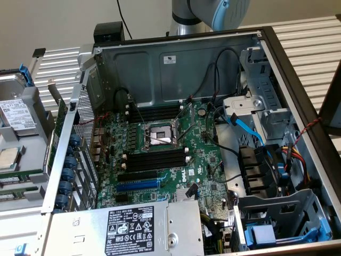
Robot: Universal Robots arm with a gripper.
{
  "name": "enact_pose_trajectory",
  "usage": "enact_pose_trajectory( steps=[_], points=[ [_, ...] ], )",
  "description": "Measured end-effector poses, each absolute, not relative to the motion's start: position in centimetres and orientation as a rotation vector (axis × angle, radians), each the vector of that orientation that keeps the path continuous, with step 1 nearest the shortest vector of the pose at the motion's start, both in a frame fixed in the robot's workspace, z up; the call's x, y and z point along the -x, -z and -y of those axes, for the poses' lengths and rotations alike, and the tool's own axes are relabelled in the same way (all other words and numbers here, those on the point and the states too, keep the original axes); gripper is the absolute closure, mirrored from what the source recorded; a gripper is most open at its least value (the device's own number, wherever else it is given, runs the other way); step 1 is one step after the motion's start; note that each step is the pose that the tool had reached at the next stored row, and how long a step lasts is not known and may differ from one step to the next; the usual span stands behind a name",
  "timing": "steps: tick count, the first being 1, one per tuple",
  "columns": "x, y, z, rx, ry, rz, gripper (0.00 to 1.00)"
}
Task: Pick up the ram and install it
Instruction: 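Pick up the ram and move it above insertion slot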
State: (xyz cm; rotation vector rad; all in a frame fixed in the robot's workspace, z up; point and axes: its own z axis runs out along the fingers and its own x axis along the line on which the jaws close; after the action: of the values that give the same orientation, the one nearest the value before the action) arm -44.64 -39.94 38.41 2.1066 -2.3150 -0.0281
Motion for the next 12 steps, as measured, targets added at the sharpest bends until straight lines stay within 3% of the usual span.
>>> enact_pose_trajectory(
  steps=[9,12],
  points=[
    [44.64,-38.19,39.94,-2.117,0.01,2.323,0.89],
    [44.65,-38.15,39.94,-2.118,0.01,2.323,0.7]
  ],
)
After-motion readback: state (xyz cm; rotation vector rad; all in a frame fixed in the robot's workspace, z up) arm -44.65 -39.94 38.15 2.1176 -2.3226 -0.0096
